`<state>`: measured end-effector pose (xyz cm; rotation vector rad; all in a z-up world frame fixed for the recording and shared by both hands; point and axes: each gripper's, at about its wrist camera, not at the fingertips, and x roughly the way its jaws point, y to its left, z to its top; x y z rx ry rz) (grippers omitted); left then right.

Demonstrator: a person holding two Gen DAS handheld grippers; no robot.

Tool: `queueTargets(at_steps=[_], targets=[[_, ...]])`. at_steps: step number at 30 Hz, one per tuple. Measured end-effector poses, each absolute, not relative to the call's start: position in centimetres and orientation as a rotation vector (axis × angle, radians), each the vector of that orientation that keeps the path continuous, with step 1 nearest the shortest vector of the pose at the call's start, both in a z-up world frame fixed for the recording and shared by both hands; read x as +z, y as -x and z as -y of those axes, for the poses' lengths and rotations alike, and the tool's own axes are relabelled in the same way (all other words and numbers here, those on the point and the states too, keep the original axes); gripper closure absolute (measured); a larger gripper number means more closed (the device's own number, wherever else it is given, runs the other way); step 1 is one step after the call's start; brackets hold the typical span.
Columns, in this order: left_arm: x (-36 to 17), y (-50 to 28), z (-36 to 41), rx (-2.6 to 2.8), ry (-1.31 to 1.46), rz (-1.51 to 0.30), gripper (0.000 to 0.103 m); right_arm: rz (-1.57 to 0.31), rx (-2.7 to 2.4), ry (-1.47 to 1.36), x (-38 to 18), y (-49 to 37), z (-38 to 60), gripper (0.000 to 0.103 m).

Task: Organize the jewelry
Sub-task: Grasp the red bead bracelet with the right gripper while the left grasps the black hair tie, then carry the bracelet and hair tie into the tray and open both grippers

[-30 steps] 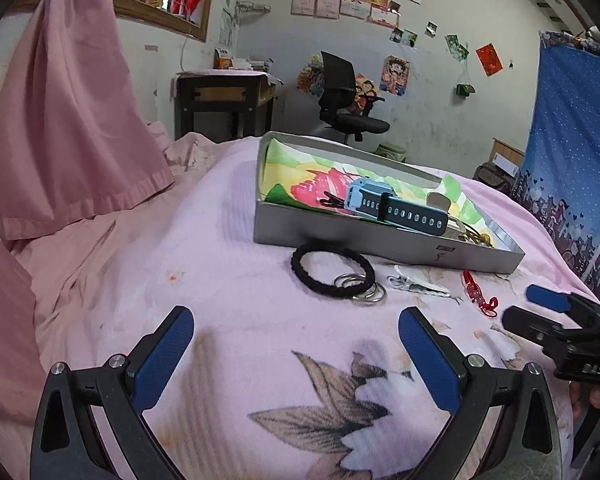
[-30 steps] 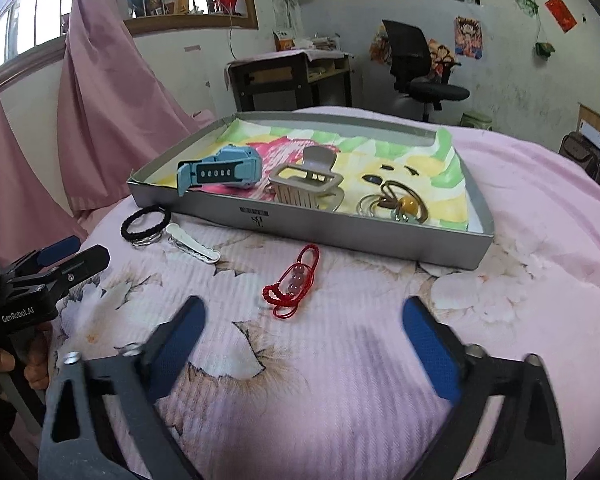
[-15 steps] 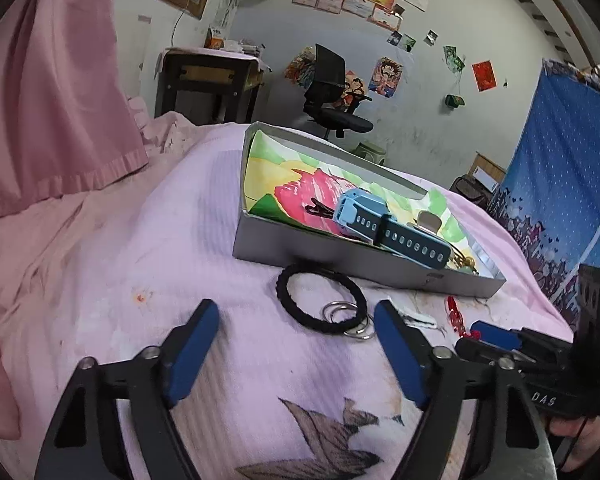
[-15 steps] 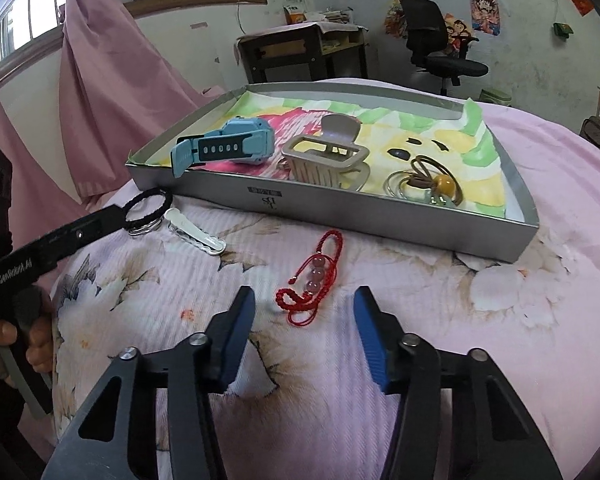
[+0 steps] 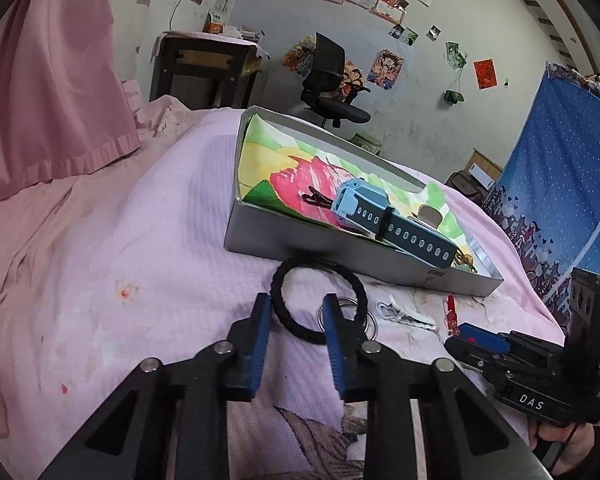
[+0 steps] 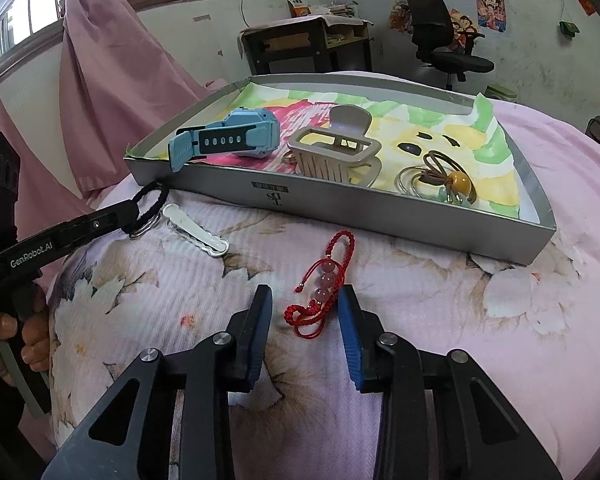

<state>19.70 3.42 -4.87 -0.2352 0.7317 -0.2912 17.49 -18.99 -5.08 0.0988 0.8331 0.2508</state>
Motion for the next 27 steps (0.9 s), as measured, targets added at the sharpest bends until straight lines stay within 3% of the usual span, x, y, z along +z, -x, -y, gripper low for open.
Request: queueTargets(at_steps=[4,7,11,15,27], targets=[[-5.1,-19.8,-3.5,-0.295,0.252,-0.743,0.093,-0.840,0.251,-0.103,-5.2,-17.6,19.0,0.077],[-5.2,-19.6,-3.6,-0.301,0.251,-0.739,0.096,-0.842,0.252,-0.106,-5.3,-17.6,19.0,0.079],[-5.0,-19.0,-3.2,-0.308,0.239,-0.720,0.097,-0.845,0.254,-0.108,-5.3,-17.6,19.0,0.084],[-4.7,-18.3,-2.9,-0.304,0.217,-0.695,0.097,-0.851,0.251,-0.126,-5.4,-17.5,19.3,0.094],[-3.5,-16.8,-2.8,-0.317,0.206,-0.633,0.097,-0.778,0.228,-0.111,-4.2,-16.4,19.4,0.096]])
